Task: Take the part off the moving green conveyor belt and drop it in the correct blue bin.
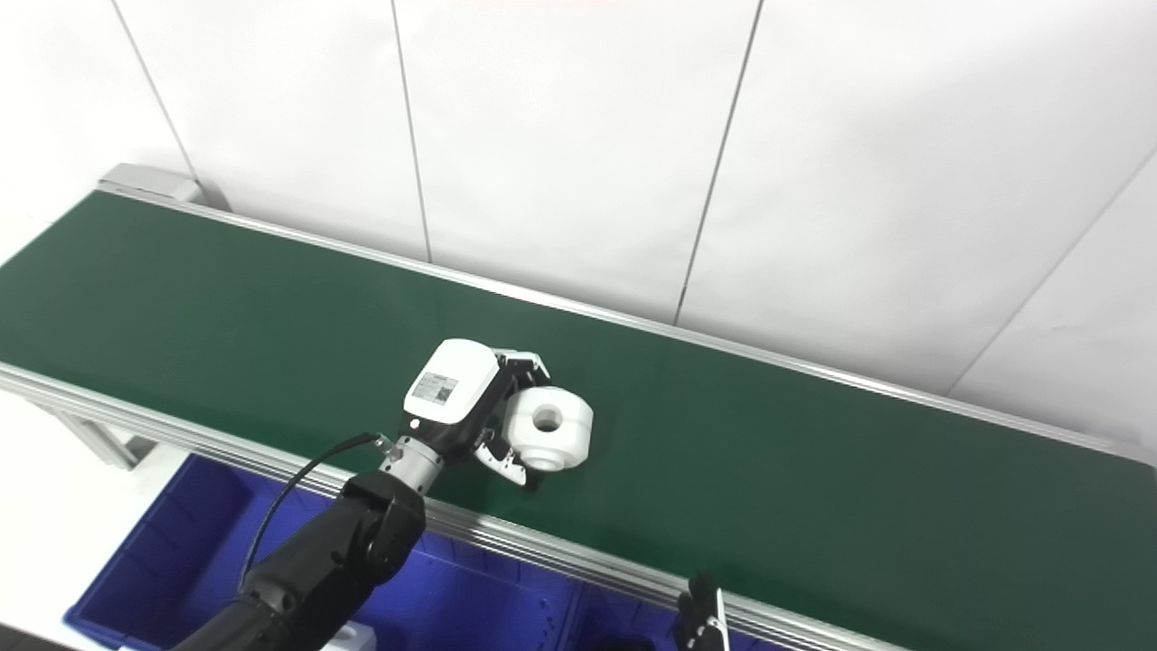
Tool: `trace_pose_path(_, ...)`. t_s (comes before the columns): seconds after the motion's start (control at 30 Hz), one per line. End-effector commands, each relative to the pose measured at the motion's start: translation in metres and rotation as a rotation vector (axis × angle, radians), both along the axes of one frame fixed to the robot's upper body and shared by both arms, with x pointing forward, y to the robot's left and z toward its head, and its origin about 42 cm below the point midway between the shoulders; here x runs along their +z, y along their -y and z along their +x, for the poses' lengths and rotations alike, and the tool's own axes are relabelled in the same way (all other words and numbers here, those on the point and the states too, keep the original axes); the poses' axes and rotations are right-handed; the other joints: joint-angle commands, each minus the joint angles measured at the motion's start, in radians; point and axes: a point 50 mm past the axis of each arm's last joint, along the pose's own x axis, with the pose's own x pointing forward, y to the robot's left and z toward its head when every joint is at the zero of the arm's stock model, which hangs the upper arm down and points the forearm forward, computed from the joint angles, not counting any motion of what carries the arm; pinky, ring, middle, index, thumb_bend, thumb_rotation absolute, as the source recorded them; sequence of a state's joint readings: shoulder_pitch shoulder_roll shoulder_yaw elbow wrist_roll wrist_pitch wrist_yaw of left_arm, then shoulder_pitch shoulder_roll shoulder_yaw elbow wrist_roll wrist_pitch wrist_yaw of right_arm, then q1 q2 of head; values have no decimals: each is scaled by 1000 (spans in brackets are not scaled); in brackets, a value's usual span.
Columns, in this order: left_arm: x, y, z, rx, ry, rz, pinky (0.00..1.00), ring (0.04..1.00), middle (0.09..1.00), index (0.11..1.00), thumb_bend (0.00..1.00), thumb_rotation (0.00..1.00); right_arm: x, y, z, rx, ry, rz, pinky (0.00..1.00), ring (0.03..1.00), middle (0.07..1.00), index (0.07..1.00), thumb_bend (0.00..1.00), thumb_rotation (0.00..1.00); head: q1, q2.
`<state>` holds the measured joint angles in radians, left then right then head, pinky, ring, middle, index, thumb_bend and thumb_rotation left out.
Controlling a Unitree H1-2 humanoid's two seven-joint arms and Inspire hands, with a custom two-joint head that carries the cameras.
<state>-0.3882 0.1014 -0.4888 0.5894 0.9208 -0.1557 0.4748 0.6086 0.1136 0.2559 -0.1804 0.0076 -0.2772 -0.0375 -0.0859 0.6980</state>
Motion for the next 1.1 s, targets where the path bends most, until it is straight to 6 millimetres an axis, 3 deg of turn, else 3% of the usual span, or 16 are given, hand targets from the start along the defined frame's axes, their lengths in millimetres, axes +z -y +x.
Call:
trace_pose_path(0.0,15,9,8,-4,40,-14,330,373,466,502,522,0,15,-23,2,-1,43,57,1000,1000,1000,1000,822,970,-4,0)
trace_pose_path(0.3,27,-2,9,-26,25,-23,346,396,480,494,523,0,14,-23,4,3,41,47,1000,1000,1000,1000,828,968,-11,10)
trace_pose_path(0.6,87,-22,6,-35,79,-44,356,413,465,503,522,0,28,-15,8,-8,51,55,1000,1000,1000,1000,804,966,86,103)
trace_pose_path(0.77,107,-40,-26,-24,118,-57,405,442,480,493,522,0,28,-7,6,-19,50,74,1000,1000,1000,1000,808,953,122,92)
trace_pose_path(0.97,123,-58,-72,22,95,-90,472,486,491,484,523,0,40,8,12,-37,46,76,1000,1000,999,1000,813,939,196,186)
trace_pose_path(1.07,130,-68,-90,46,88,-90,489,490,488,487,524,0,45,17,17,-41,51,67,1000,999,993,1000,805,927,212,195)
